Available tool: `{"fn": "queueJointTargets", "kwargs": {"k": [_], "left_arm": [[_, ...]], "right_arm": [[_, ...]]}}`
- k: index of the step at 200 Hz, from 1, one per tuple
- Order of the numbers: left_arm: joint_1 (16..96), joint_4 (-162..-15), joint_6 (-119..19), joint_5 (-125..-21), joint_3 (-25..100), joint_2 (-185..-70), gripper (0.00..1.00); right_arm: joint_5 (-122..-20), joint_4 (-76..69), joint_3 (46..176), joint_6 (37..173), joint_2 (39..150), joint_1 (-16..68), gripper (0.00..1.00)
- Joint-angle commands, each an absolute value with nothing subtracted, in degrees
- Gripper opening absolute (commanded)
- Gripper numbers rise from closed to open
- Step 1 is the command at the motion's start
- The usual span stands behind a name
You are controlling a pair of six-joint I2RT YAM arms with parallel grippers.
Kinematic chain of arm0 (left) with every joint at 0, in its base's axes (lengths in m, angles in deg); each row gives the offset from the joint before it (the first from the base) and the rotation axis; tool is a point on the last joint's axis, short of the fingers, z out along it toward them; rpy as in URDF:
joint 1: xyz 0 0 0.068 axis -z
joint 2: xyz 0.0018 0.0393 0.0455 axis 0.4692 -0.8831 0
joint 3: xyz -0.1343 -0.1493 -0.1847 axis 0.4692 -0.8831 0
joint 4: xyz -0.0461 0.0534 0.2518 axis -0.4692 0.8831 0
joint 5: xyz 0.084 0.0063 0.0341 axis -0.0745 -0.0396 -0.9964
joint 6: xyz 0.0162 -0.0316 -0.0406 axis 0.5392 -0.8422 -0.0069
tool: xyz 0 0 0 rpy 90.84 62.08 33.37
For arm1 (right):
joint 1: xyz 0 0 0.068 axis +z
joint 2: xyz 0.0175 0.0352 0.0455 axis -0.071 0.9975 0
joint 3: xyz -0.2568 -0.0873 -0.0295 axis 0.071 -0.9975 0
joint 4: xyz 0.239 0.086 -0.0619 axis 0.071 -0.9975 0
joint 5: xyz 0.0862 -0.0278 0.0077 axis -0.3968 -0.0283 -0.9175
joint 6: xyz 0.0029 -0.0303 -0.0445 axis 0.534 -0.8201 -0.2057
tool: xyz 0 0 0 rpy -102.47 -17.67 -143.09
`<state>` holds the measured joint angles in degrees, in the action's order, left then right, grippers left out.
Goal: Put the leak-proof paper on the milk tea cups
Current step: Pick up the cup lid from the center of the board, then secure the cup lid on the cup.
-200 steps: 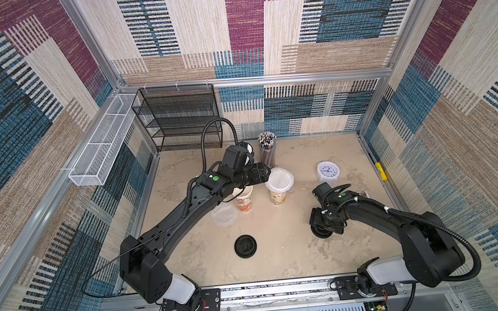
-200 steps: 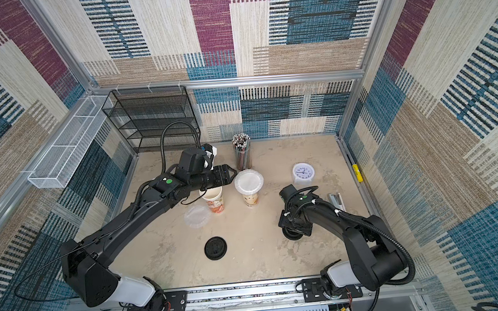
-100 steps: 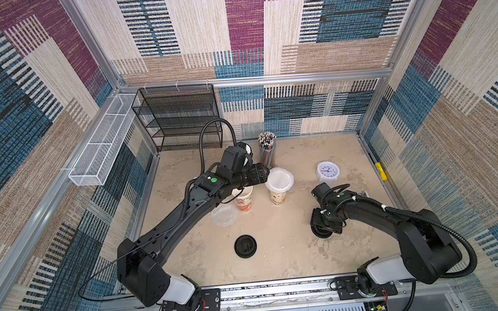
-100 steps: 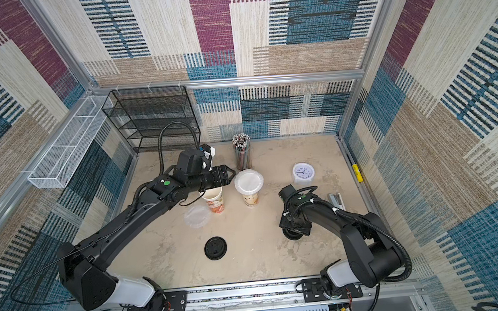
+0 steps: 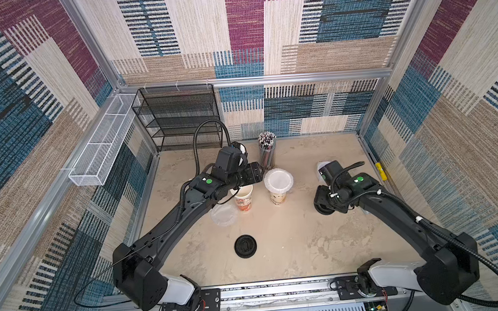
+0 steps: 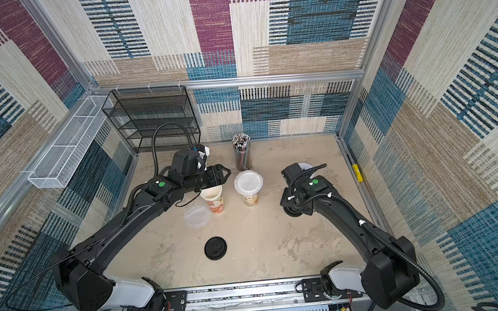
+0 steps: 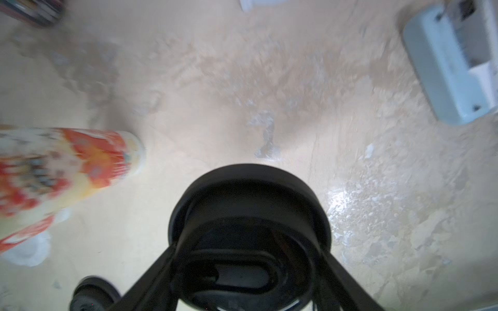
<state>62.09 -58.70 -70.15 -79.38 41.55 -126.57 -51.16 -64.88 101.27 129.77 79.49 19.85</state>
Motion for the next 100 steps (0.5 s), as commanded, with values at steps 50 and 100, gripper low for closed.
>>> {"fn": "queueJointTargets", "kwargs": {"k": [50, 100], "left_arm": [[60.79, -60.65, -71.87, -78.59, 40.37, -126.19, 0.74], [60.50, -60.86, -72.10, -78.66, 39.51, -125.46, 0.73]], "right_arm": [[-52.86, -78.17, 132.46, 118.49, 96.10, 27.80, 0.70], [-54.04, -81.19, 146.43, 114.31, 107.80, 31.82, 0.70]]}}
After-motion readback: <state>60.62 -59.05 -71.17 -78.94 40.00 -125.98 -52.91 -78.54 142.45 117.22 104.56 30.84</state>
